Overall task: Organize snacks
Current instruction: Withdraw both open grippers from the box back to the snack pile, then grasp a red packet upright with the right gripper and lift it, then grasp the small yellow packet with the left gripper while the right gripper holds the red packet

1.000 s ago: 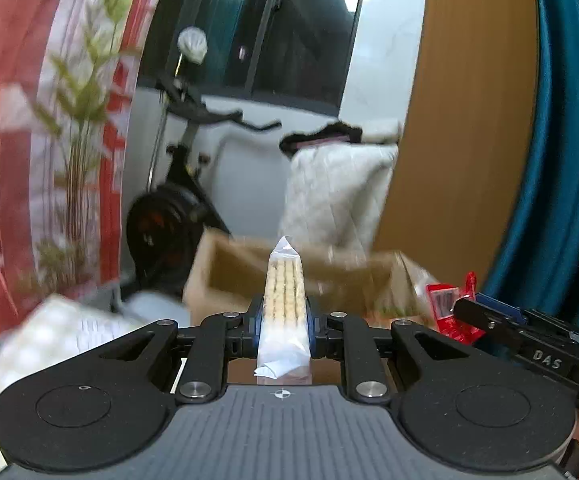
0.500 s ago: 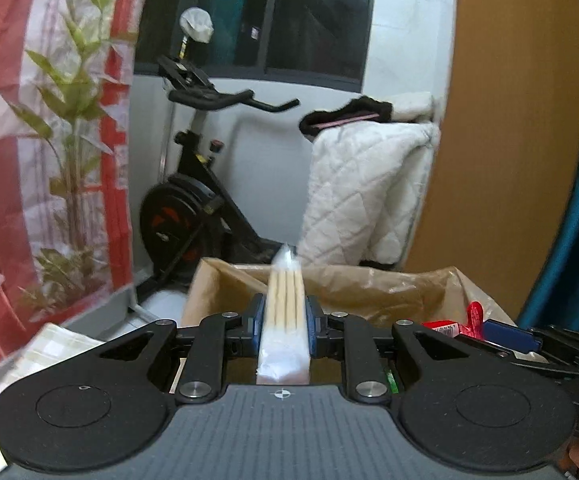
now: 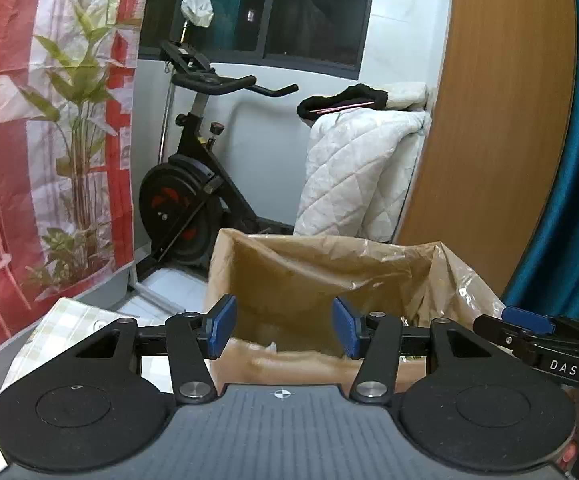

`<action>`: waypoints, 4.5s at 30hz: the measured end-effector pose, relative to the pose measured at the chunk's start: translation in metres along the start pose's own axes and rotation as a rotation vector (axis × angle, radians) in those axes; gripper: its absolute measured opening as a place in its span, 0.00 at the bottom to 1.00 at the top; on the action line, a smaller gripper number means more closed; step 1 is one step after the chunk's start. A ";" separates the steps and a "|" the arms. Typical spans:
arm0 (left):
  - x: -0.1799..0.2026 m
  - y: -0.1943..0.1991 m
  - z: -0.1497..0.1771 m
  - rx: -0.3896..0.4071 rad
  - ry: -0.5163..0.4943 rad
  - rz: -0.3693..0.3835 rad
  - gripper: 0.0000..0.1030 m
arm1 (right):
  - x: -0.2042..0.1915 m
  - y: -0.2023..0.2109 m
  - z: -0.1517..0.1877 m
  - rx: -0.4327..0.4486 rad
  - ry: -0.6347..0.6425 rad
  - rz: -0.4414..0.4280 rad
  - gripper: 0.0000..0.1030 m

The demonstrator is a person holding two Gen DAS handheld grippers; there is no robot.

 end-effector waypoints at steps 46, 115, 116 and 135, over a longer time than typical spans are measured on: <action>-0.056 0.058 0.166 -0.177 0.127 -0.042 0.54 | -0.044 0.031 0.201 -0.268 0.307 -0.126 0.61; -0.015 -0.060 0.231 -0.508 0.086 0.279 0.51 | -0.006 0.020 0.224 -0.314 -0.020 -0.177 0.11; -0.010 -0.058 0.234 -0.526 0.028 0.272 0.51 | -0.006 0.020 0.224 -0.316 -0.023 -0.176 0.11; 0.024 -0.052 0.221 -0.471 -0.145 0.204 0.32 | -0.011 0.036 0.209 -0.282 0.012 -0.177 0.11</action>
Point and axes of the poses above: each gripper's, at about its wrist camera, not at the fingertips, and y roughly against the way its jaws point, x to its right, z to its underside, the point moved 7 cm from there along -y, roughly the way its jaws point, and after that the axes turned 15 degrees about z, right-handed, at the moved point
